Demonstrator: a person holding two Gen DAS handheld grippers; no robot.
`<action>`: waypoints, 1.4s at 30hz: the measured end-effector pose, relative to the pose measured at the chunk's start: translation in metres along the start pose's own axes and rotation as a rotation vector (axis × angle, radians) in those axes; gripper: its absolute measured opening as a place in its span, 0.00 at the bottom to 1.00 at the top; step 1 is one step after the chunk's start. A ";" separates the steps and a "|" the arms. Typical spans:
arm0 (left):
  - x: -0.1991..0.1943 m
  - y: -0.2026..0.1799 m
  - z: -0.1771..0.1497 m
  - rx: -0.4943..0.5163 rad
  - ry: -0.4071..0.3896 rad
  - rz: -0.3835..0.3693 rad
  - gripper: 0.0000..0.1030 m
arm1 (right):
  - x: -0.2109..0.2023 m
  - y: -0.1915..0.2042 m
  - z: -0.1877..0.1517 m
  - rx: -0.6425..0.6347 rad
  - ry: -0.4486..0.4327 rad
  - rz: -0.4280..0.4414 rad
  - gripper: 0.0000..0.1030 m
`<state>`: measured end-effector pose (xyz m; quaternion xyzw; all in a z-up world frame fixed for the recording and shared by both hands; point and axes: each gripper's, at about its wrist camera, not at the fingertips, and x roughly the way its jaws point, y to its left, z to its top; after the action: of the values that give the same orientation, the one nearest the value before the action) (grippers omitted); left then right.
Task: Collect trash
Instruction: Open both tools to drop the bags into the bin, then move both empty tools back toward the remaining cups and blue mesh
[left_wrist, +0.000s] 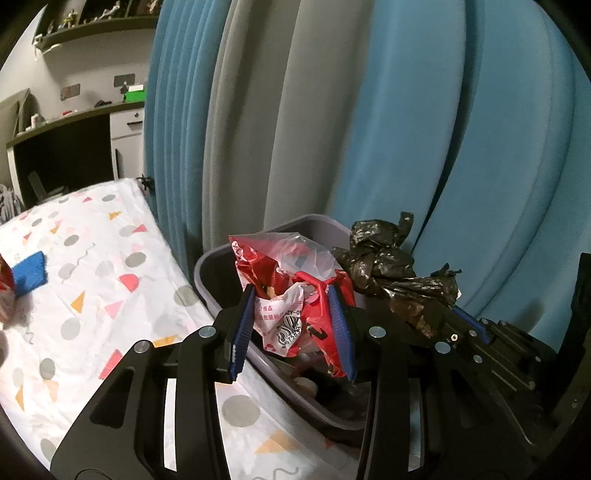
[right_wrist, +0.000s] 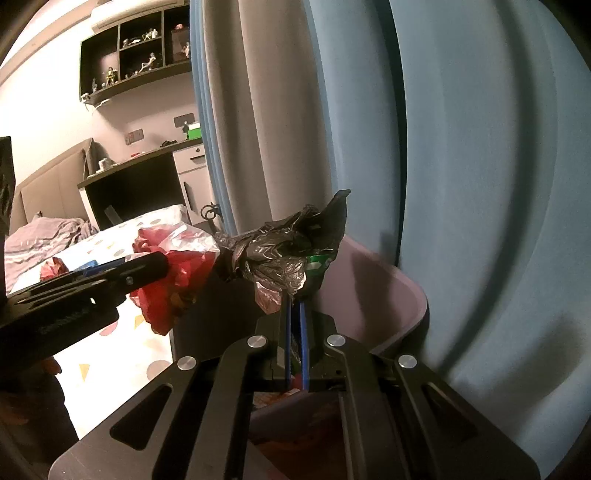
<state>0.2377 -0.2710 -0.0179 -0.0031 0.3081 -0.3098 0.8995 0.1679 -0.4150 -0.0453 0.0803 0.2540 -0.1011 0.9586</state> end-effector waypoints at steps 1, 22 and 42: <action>0.002 -0.001 0.001 -0.004 0.003 -0.002 0.38 | 0.000 0.000 0.000 0.001 0.002 0.001 0.05; 0.019 0.010 -0.002 -0.078 0.032 -0.057 0.73 | 0.004 -0.003 -0.001 0.028 0.009 -0.001 0.18; -0.080 0.081 -0.044 -0.186 -0.079 0.338 0.94 | -0.028 0.017 -0.006 -0.004 -0.070 -0.018 0.83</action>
<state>0.2088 -0.1530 -0.0258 -0.0466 0.2958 -0.1241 0.9460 0.1454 -0.3927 -0.0341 0.0726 0.2211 -0.1121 0.9661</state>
